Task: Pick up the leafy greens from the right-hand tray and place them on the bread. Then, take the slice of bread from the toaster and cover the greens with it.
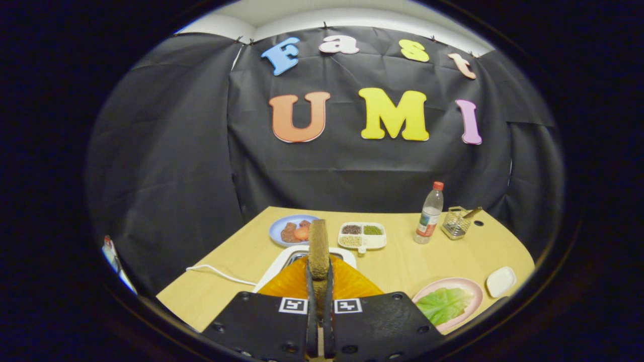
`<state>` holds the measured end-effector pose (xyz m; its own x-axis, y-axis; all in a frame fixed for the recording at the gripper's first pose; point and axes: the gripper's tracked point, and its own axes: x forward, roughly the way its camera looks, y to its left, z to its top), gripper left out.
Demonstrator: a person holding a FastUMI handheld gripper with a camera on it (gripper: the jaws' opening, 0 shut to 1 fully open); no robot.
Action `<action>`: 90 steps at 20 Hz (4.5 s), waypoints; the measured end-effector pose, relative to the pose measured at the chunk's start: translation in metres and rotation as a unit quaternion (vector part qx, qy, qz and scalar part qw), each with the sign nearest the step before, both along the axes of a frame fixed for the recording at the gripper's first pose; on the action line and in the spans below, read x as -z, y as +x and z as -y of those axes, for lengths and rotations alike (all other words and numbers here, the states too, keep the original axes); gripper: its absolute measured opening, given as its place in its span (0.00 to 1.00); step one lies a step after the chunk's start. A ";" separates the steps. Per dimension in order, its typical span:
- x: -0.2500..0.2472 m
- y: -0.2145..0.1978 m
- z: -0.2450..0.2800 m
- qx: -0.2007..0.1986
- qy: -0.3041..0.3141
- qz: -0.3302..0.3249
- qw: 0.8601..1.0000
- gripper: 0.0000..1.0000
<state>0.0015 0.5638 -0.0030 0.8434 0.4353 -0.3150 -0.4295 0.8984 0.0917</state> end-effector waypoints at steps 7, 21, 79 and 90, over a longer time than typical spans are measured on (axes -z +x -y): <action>-0.065 -0.001 0.062 0.016 0.059 0.036 0.997 0.04; 0.038 0.031 0.209 0.121 0.077 -0.011 0.990 0.04; -0.048 -0.007 0.491 0.192 0.023 0.211 0.958 0.95; -0.050 -0.005 0.511 0.211 0.013 0.218 0.953 0.95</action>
